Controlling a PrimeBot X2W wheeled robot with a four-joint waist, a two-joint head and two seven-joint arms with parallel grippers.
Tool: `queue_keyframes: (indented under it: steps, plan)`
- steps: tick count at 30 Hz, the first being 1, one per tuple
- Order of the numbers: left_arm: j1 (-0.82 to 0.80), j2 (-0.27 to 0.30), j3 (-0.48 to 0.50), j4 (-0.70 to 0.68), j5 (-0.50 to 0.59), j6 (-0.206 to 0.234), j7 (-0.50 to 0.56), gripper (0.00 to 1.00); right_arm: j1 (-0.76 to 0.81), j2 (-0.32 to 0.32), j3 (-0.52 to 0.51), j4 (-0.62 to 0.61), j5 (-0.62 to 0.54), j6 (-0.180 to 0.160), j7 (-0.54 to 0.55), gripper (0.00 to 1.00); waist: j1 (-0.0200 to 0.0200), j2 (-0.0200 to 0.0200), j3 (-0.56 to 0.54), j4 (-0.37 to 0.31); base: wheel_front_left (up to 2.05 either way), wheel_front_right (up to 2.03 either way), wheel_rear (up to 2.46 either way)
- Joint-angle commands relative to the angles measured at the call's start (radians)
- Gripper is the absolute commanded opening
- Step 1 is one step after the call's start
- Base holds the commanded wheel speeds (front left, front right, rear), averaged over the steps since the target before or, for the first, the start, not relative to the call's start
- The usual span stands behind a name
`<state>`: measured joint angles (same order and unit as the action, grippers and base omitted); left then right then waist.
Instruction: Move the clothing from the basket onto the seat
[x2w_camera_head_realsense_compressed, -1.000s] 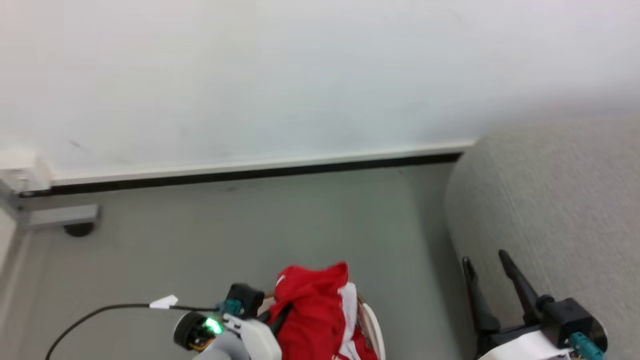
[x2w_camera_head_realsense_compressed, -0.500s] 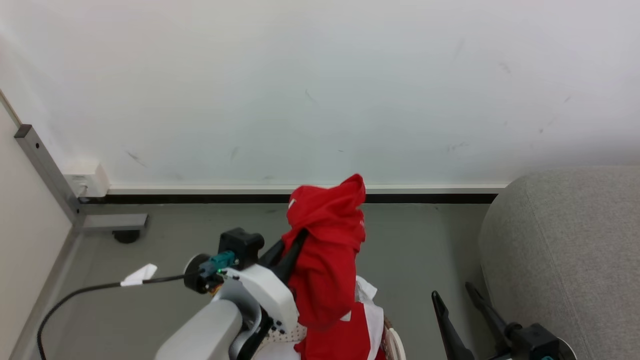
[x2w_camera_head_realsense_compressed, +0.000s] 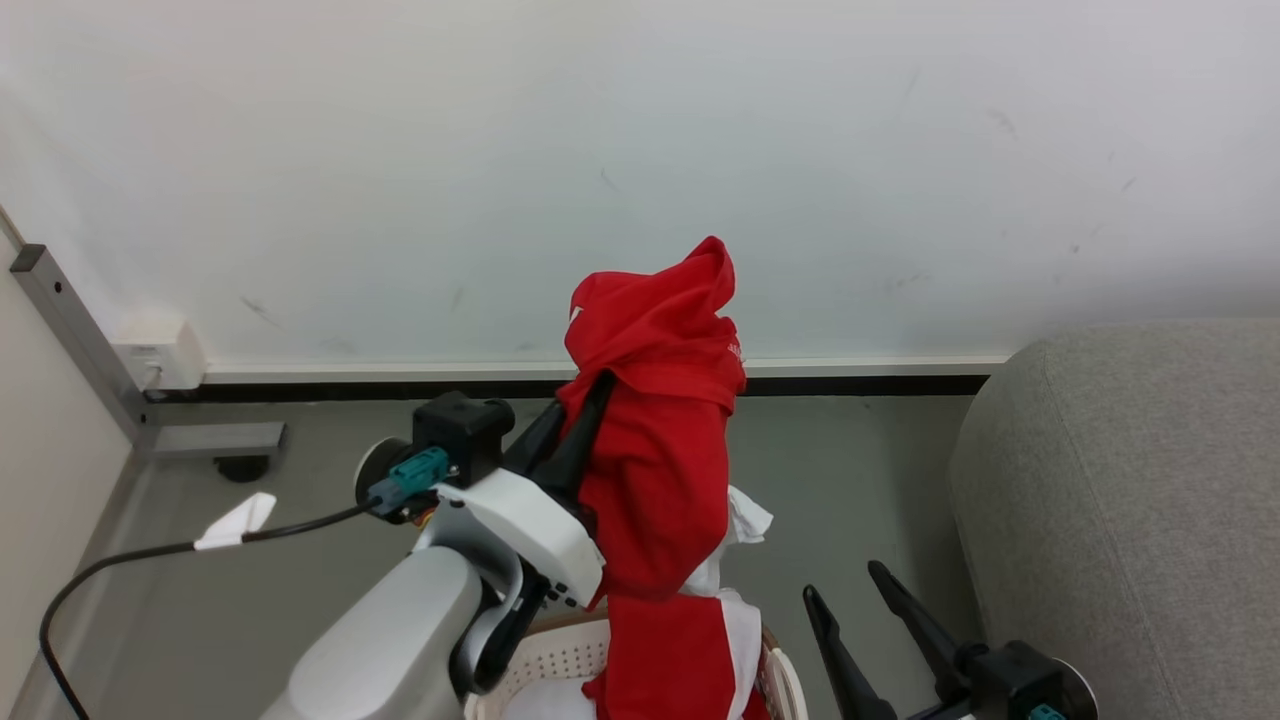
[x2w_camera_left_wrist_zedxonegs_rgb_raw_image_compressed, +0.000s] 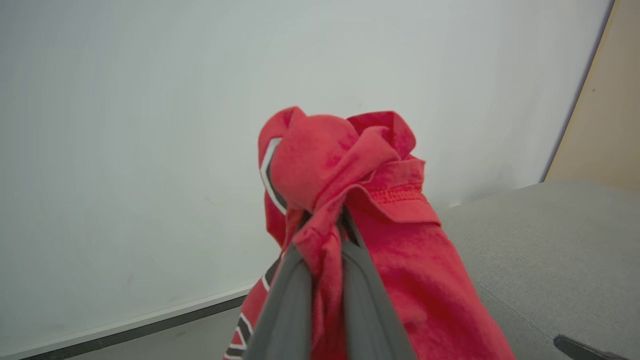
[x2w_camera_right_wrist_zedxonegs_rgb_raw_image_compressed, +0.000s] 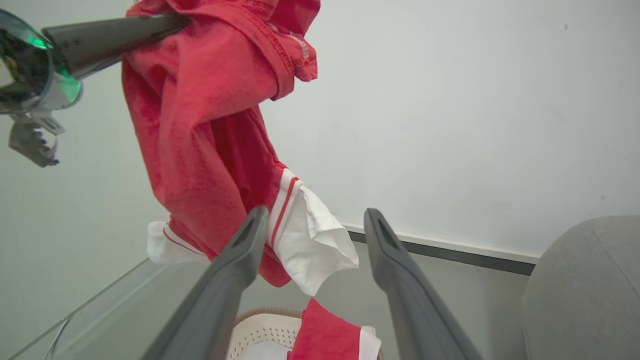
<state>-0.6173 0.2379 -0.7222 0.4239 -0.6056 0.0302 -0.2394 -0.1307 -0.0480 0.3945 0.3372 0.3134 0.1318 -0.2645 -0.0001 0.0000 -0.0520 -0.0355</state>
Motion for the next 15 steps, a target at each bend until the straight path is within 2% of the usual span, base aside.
queue_keyframes:
  steps: [1, 6, 15]
  plan:
    - [-0.009, 0.005, 0.001, -0.013, 0.004, 0.005, 0.003, 0.0, -0.016, -0.004, 0.013, 0.004, 0.012, -0.002, 0.0, 1.0, 0.0001, 0.0, -0.001, 0.0, 0.0, 0.0, 0.0]
    - [-0.013, -0.009, -0.012, -0.038, 0.001, 0.002, 0.011, 0.0, -0.033, -0.003, 0.079, 0.022, 0.007, -0.002, 0.0, 1.0, 0.0001, 0.0, -0.004, 0.016, 0.0, 0.0, 0.0]
    - [0.009, -0.08, -0.088, -0.058, 0.006, -0.028, 0.032, 0.0, -0.081, -0.004, 0.183, 0.082, 0.016, -0.002, 0.0, 1.0, 0.0001, 0.0, -0.012, 0.11, 0.0, 0.0, 0.0]
